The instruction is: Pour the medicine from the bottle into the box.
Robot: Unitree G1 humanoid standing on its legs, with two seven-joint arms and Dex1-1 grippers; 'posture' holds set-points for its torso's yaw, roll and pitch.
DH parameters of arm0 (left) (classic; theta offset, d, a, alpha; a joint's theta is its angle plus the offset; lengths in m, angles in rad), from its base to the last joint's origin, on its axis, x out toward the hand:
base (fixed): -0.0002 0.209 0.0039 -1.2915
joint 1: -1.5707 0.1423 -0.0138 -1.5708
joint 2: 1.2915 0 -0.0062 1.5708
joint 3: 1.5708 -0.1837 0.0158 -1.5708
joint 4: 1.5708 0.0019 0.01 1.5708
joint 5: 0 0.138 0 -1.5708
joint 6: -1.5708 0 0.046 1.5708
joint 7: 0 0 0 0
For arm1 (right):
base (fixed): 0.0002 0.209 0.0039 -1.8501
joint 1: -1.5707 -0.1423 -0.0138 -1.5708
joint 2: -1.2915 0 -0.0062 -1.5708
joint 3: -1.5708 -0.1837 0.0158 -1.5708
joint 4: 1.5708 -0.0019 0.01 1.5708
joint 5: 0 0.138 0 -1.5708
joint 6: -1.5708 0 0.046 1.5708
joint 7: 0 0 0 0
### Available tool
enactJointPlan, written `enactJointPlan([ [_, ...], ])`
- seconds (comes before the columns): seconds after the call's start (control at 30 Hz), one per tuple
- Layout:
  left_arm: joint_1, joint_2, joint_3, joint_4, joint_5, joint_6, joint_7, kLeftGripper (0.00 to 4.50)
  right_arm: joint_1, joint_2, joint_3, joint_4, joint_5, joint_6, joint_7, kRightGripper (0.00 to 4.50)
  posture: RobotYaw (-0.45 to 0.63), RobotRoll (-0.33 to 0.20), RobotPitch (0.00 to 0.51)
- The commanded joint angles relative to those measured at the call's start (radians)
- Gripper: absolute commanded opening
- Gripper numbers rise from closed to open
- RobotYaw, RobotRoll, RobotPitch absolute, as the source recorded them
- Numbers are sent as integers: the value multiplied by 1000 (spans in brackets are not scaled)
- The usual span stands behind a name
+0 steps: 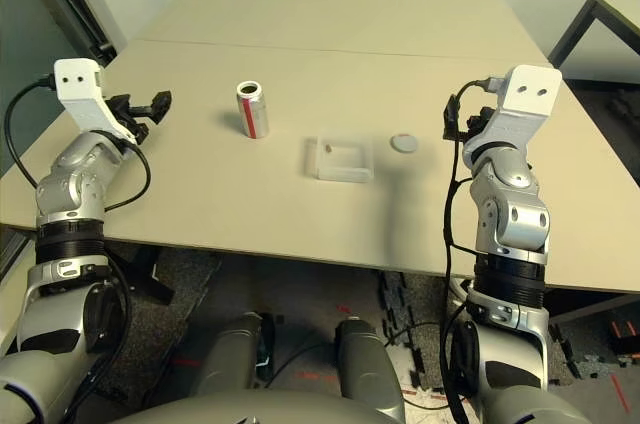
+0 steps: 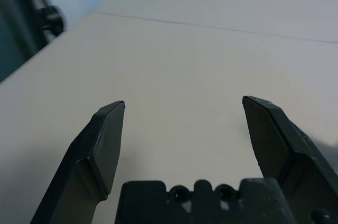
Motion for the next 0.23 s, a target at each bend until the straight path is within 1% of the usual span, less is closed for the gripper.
enactJointPlan([
  [0.03,-39,39,3,175,7,-132,-32,4459,17,-13,2,31,-18,-72,4,4500,61,0,106],
  [0.1,-61,56,1,257,8,-185,-39,4459,23,-23,5,35,-22,-91,9,4500,51,0,112],
  [0.23,-100,83,-13,404,23,-272,-42,4459,28,-4,-28,22,-7,-106,-28,4500,44,0,117],
])
